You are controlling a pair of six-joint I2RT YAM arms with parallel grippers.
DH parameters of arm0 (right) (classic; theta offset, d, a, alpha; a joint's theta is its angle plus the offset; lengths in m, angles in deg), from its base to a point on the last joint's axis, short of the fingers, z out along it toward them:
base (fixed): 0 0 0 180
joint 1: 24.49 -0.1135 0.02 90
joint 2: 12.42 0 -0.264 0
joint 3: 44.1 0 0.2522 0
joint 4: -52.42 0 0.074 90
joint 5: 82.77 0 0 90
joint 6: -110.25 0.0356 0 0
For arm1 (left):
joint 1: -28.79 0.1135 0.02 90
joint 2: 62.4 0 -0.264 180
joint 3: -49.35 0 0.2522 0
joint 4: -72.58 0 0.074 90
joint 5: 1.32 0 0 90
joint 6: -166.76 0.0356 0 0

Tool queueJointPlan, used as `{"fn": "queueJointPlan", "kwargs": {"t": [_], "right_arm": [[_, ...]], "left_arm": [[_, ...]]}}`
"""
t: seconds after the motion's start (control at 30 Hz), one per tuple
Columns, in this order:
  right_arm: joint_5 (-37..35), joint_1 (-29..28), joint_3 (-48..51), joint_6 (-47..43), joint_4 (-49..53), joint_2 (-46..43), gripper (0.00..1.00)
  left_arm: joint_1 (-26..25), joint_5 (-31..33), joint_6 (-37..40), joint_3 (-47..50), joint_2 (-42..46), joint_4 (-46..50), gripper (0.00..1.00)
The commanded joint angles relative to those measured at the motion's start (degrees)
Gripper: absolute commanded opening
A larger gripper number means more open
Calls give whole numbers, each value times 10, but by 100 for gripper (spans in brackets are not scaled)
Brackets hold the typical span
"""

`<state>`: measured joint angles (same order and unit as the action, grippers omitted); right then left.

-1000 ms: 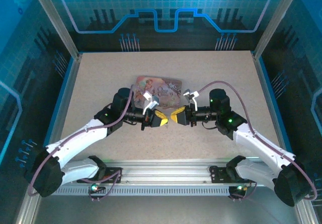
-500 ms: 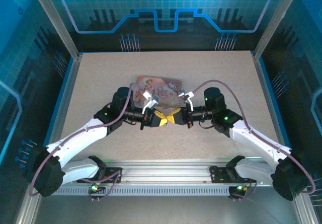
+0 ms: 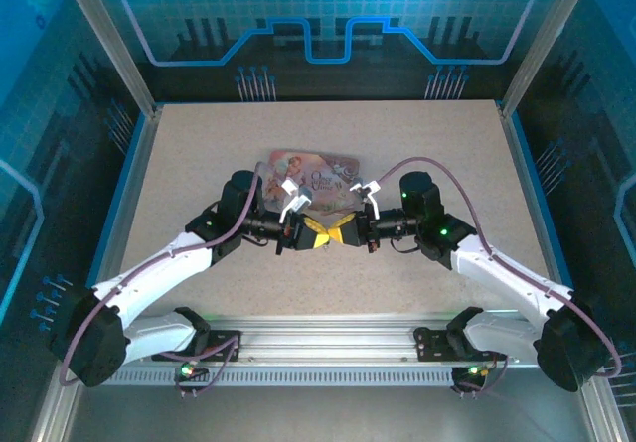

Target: Unlock the padlock with the key

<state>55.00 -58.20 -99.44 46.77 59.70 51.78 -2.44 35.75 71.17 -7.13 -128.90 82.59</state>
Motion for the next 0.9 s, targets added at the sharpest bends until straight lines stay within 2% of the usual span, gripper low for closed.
{"fn": "queueJointPlan", "kwargs": {"t": [0.0,0.13,0.2,0.4,0.53,0.67,0.87], "right_arm": [[-32,-13,-5,3,-6,-1,0],[-76,-11,9,33,-38,-12,0],[-95,-11,16,47,-52,-18,0],[-167,4,22,67,-42,-45,0],[-200,28,38,91,-59,-72,0],[-182,34,30,80,-67,-69,0],[-137,18,6,42,-59,-41,0]], "left_arm": [[0,5,-8,-13,2,-36,0],[9,30,-43,8,8,-80,2],[15,37,-72,20,8,-120,20],[34,99,-130,44,19,-159,59],[46,138,-179,87,46,-218,65],[41,126,-240,122,43,-316,69],[15,109,-235,110,24,-319,70]]}}
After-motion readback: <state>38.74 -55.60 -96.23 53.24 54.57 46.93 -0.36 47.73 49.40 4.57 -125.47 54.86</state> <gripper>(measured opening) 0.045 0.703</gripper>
